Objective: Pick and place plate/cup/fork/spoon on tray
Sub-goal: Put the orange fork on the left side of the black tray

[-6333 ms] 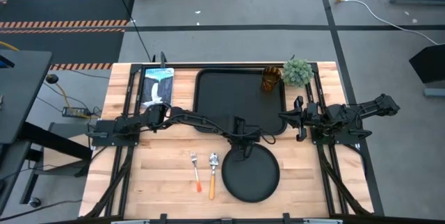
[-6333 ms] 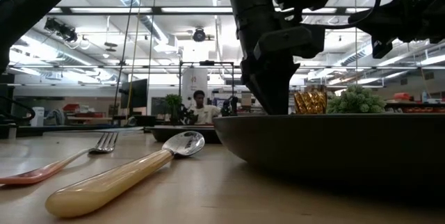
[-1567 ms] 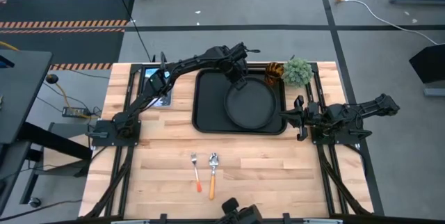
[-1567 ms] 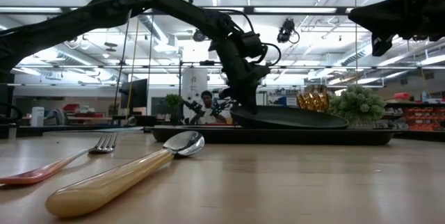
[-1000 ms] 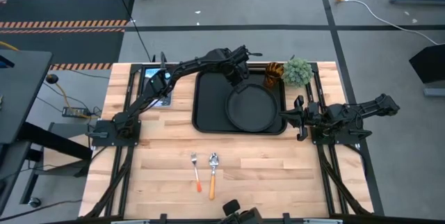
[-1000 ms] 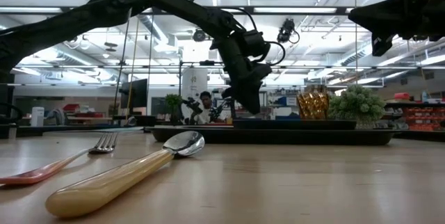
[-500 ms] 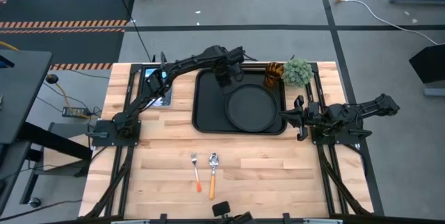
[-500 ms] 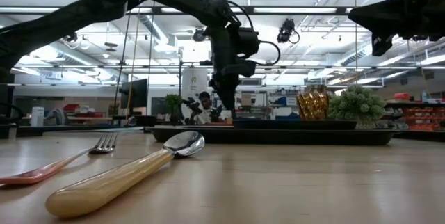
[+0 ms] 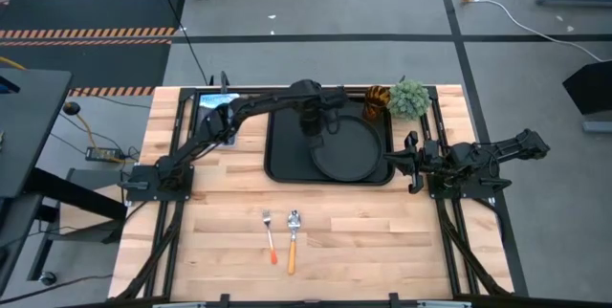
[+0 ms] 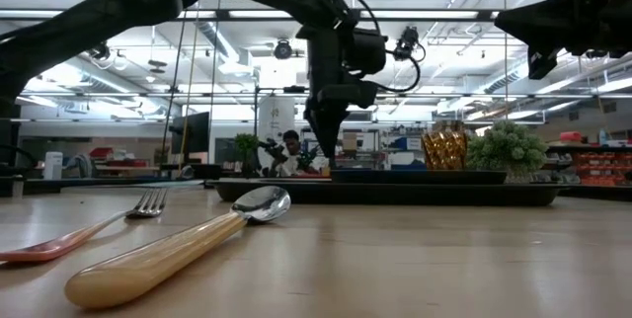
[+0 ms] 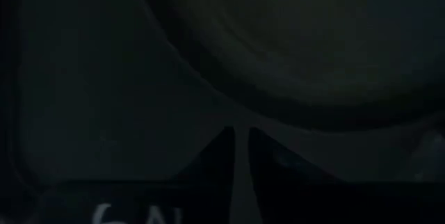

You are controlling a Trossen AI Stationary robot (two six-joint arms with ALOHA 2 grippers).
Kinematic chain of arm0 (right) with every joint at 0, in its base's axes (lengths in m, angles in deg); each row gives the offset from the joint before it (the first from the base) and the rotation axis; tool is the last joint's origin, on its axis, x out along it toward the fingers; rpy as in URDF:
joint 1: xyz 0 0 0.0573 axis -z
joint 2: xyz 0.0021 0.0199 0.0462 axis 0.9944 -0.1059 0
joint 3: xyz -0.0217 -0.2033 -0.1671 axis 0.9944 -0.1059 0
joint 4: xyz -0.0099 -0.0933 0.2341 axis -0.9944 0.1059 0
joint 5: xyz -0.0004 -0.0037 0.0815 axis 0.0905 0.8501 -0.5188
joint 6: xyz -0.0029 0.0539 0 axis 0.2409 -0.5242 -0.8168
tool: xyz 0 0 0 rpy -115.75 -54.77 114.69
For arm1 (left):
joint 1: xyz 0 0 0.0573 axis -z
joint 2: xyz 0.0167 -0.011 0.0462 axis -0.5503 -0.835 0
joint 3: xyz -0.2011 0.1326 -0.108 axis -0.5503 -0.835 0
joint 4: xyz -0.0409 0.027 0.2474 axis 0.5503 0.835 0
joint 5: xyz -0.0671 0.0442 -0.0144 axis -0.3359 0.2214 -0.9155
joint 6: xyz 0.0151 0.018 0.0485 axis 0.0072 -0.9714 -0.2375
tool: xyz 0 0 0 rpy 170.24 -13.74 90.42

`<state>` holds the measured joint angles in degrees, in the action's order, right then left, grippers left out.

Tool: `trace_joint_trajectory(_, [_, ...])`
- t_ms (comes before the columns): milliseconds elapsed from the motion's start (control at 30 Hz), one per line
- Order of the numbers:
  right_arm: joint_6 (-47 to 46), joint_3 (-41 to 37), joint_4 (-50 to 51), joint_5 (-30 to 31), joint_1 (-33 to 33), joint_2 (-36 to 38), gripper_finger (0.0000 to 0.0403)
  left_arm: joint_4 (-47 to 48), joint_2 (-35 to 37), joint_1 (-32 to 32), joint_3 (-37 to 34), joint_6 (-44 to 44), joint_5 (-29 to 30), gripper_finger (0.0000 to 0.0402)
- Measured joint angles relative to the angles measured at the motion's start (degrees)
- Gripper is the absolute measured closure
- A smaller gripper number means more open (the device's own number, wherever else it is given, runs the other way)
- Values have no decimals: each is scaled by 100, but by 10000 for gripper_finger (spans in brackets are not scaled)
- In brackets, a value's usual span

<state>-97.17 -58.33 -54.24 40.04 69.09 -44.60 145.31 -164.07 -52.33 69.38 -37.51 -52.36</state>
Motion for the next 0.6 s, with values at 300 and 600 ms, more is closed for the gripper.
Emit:
trace_joint_trajectory(300, [0, 0, 1, -2, 0, 2, 369, 300, 0, 437, -4, 168, 306, 354])
trace_joint_trajectory(600, [0, 0, 1, 0, 1, 0, 369, 379, -2, 612, -4, 852, 326, 354])
